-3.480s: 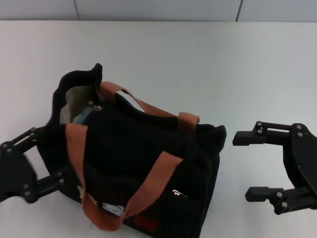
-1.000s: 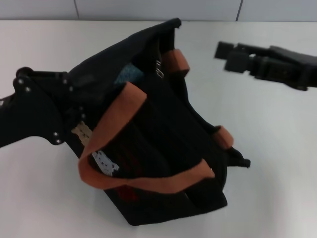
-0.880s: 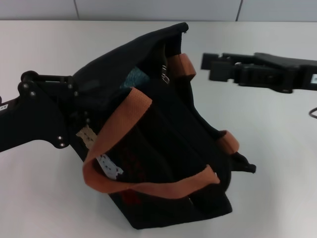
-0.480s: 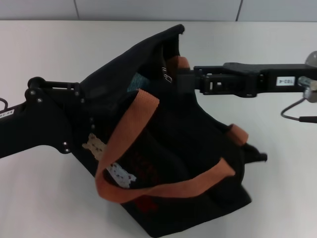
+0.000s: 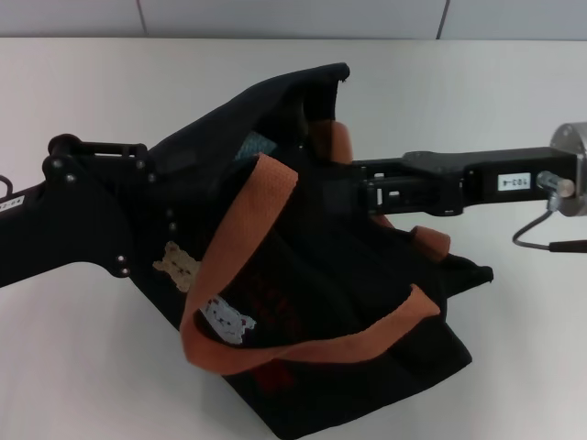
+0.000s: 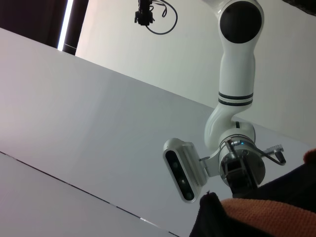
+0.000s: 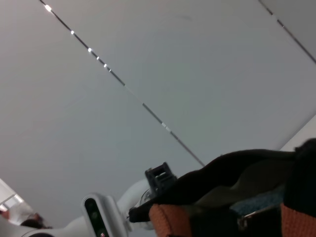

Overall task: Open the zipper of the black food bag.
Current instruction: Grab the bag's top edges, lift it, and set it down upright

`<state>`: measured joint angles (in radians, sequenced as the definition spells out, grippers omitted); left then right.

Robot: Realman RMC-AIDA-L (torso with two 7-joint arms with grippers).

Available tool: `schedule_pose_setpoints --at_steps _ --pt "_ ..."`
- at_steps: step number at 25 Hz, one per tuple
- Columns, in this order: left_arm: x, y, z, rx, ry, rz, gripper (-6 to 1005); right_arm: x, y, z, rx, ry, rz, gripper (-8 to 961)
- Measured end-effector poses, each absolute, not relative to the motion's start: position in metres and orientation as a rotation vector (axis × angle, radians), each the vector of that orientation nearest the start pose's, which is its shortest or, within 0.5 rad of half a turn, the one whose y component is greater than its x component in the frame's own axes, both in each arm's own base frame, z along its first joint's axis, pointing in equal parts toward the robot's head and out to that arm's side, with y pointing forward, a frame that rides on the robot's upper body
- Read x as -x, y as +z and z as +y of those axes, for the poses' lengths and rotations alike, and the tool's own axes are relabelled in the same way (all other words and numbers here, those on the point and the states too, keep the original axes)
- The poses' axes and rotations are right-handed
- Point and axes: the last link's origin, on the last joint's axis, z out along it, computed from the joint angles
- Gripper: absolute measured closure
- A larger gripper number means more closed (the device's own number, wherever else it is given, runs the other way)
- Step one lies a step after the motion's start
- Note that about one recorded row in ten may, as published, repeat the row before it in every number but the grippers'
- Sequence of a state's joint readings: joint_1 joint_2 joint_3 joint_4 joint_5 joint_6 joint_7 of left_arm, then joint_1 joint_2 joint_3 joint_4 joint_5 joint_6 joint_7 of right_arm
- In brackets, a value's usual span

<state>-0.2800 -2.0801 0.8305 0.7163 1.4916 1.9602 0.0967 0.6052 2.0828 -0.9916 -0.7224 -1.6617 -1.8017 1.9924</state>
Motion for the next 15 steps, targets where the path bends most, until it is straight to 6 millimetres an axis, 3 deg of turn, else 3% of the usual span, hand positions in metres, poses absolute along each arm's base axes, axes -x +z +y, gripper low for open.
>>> schedule_pose_setpoints --at_steps 8,15 --pt "0.243 0.039 0.251 1.926 -0.807 1.208 867 -0.163 0.003 0.327 2.913 1.231 1.158 289" --pt "0.241 0.039 0.252 1.925 -0.811 1.222 867 -0.165 0.0 0.336 2.804 1.301 1.278 289"
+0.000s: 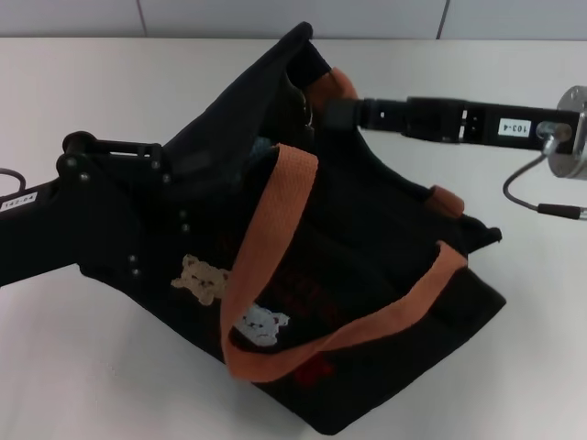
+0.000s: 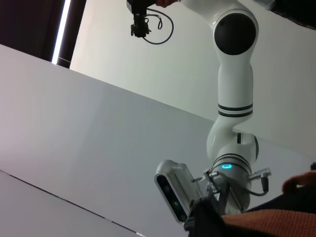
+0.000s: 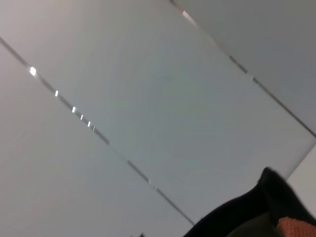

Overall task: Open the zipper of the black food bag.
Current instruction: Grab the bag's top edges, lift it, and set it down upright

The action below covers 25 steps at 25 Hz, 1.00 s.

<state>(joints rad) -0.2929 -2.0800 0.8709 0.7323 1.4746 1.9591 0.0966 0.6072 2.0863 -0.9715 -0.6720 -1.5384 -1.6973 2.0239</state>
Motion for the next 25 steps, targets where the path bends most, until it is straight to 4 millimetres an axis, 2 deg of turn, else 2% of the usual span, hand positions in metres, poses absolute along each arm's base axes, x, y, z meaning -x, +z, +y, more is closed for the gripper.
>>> schedule_pose_setpoints --at_steps 2,11,20,25 --pt "0.24 0.039 0.253 1.924 -0.809 1.228 867 -0.164 -0.002 0.34 2.777 1.308 1.329 289" --pt "0.238 0.038 0.253 1.925 -0.812 1.244 866 -0.153 -0.004 0.347 2.797 1.28 1.366 289" --pt "0.238 0.037 0.254 1.926 -0.809 1.25 866 -0.142 -0.018 0.35 2.851 1.161 1.385 311" --pt "0.237 0.035 0.254 1.934 -0.816 1.257 866 -0.136 -0.024 0.352 2.871 1.115 1.367 405"
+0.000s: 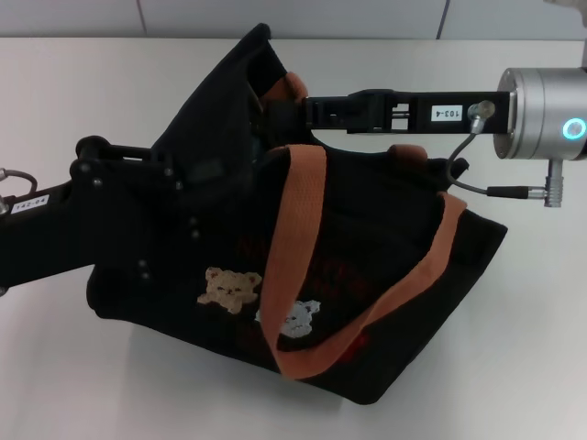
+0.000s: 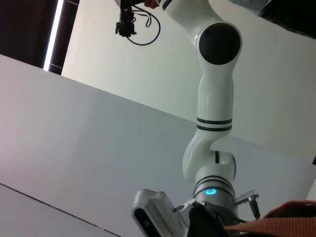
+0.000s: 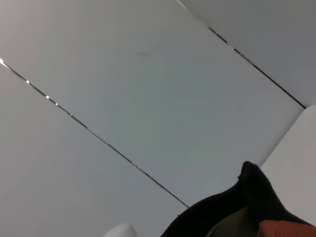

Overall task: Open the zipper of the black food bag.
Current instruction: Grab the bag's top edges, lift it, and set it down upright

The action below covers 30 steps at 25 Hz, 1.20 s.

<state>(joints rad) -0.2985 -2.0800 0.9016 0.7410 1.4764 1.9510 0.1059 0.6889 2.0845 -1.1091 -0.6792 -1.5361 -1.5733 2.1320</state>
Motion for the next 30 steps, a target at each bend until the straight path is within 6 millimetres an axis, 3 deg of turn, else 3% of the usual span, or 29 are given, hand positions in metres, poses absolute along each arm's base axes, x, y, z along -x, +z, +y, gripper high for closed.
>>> schedule_pose_setpoints --at_steps 6,14,20,30 --pt "0.236 0.033 0.254 1.937 -0.82 1.263 866 -0.13 -0.026 0.353 2.9 1.094 1.31 517" --pt "0.237 0.034 0.254 1.933 -0.814 1.251 867 -0.144 -0.016 0.344 2.893 1.138 1.251 949" --pt "0.238 0.036 0.254 1.921 -0.815 1.224 867 -0.162 0.001 0.332 2.861 1.232 1.167 955" --pt "0.236 0.036 0.256 1.927 -0.827 1.212 866 -0.179 0.011 0.316 2.853 1.296 1.105 935"
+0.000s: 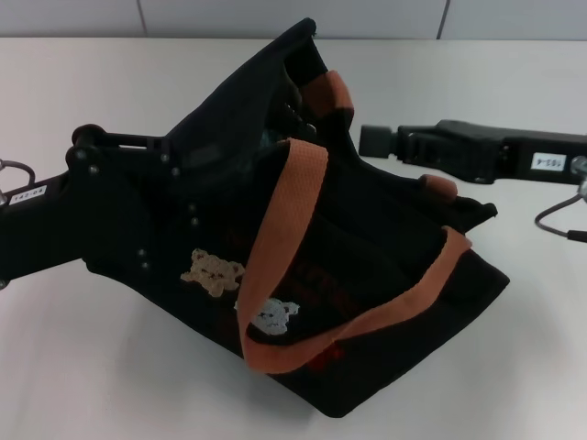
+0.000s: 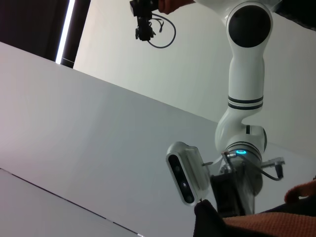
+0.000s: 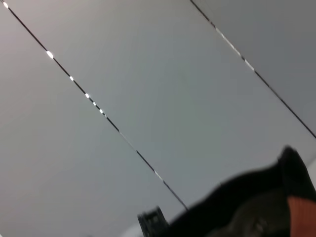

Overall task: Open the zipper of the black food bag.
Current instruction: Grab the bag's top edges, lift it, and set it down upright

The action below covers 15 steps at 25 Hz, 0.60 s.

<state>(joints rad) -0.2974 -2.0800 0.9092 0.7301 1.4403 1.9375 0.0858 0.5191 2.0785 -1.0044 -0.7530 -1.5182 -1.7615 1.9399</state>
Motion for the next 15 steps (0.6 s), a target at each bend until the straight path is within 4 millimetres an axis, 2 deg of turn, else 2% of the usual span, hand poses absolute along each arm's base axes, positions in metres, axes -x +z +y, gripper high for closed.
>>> schedule_pose_setpoints --at_steps 3,6,11,15 --pt "0.235 0.035 0.256 1.928 -0.83 1.223 866 -0.174 0.02 0.318 2.825 1.374 1.069 924" --pt "0.233 0.034 0.257 1.926 -0.831 1.238 867 -0.162 0.027 0.327 2.83 1.372 1.073 912" --pt "0.232 0.034 0.258 1.927 -0.828 1.245 870 -0.142 0.034 0.34 2.917 1.148 1.118 893" --pt "0.232 0.034 0.258 1.925 -0.827 1.246 872 -0.129 0.034 0.348 2.951 0.969 1.133 783"
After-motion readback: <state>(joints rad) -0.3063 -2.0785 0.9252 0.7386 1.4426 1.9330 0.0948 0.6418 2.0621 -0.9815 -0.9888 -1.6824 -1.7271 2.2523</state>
